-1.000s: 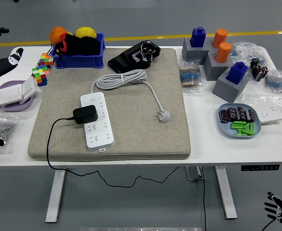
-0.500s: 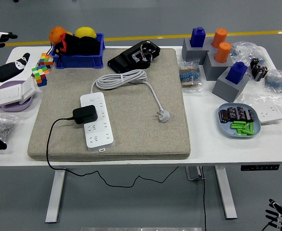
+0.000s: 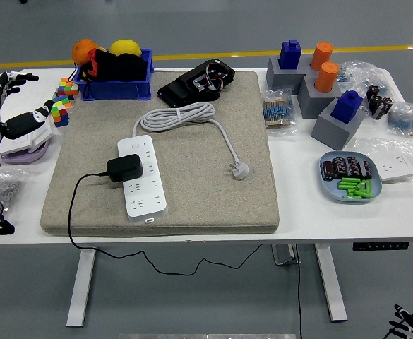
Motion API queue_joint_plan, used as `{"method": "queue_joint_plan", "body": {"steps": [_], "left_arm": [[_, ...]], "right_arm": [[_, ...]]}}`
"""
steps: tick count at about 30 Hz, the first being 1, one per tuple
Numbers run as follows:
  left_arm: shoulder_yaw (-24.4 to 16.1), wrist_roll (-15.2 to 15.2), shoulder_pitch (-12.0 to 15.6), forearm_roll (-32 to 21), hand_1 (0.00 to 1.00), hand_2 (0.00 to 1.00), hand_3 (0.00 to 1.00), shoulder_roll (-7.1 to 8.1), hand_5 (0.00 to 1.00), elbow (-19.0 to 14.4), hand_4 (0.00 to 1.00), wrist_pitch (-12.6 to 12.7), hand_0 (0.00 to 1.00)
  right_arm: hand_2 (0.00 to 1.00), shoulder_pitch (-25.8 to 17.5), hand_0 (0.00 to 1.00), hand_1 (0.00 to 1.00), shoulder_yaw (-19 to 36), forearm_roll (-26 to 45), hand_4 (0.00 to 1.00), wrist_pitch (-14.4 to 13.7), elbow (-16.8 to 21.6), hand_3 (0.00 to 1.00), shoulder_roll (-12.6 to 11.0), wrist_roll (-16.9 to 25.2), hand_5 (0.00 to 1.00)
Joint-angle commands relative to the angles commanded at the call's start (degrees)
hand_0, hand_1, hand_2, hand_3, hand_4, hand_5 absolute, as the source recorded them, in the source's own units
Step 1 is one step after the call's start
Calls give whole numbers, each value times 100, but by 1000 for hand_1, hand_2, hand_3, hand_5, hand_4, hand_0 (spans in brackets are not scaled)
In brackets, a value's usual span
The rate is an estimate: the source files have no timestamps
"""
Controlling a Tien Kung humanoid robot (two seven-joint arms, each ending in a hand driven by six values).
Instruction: Press the white button,pick up the black plug,place it near the board,insert it into the board
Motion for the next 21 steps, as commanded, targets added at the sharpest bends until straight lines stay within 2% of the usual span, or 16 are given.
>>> {"method": "queue_joint_plan", "body": {"steps": [21], "left_arm": [[-49,-56,-46,-35,761,728,591,-63,2,-148,772,33,746]], "right_arm": [[554,101,722,607,52,-25,739,-2,0,659,24,0,493]]}}
